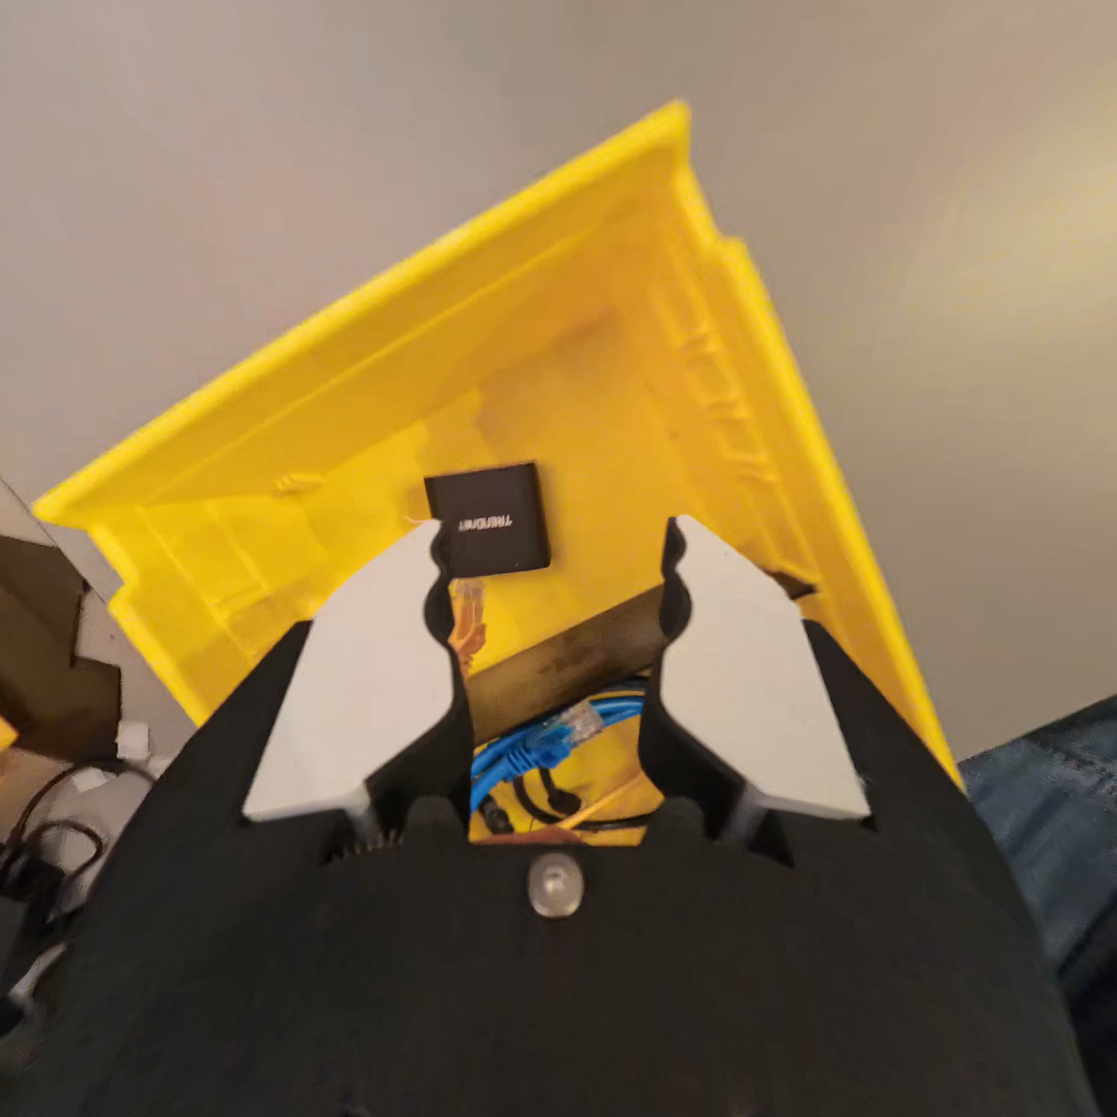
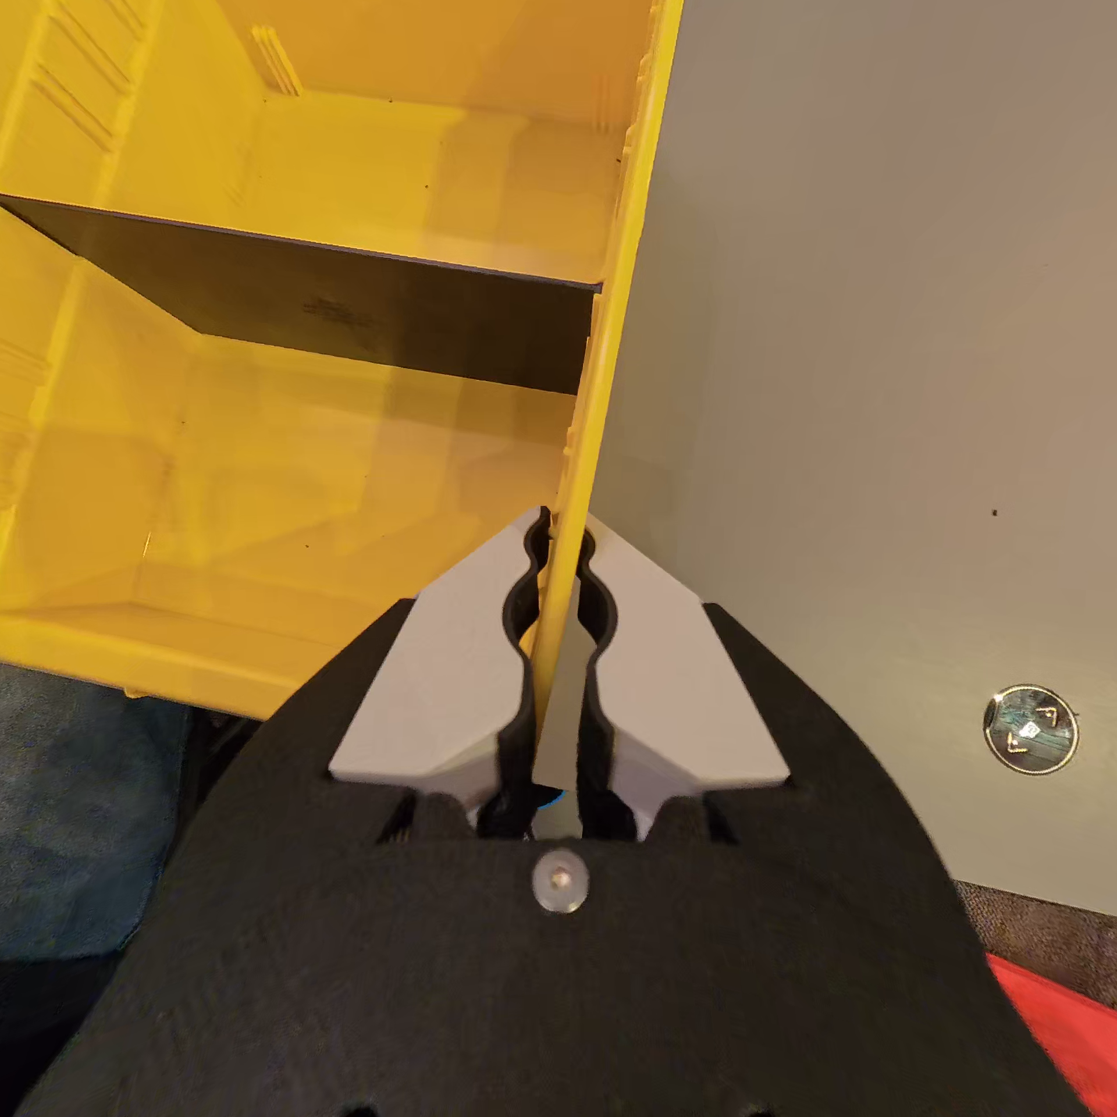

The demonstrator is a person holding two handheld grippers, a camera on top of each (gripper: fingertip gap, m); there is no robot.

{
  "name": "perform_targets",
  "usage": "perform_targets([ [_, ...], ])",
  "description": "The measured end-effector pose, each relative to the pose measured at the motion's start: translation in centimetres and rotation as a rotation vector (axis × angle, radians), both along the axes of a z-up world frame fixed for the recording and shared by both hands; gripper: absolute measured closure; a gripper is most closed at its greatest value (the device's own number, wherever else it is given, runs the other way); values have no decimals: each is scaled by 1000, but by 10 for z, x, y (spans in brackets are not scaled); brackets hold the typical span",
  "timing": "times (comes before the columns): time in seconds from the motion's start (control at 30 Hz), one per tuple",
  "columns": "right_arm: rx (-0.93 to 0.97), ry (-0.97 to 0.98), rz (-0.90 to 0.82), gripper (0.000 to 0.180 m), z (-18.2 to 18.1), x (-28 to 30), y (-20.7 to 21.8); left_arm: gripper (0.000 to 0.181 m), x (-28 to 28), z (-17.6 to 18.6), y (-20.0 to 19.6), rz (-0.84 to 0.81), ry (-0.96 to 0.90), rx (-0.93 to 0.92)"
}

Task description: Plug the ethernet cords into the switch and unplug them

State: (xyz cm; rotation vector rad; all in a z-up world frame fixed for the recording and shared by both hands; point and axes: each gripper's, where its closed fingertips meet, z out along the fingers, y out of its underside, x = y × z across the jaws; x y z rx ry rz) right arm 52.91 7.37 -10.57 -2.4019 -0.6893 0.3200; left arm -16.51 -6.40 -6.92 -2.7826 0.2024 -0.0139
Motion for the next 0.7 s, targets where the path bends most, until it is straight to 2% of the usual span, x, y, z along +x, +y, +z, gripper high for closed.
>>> perform_targets([
  [0.27, 7, -21, 6, 176, 0, 0, 0, 105, -30, -69, -10, -40, 141, -374],
  [0.37, 10, -25, 6, 176, 0, 0, 0, 110, -37, -89, -19, -51, 161, -467],
  [0.4, 11, -24, 6, 176, 0, 0, 0, 118, -36, -91, -19, -45, 129, -463],
  [0.53, 21, -40, 10, 172, 0, 2, 1, 121, -39, -90, -15, -58, 119, -412],
  [0.7, 102, -128, -25, 145, 13, 13, 7, 121, -41, -69, -7, -108, 147, -281],
])
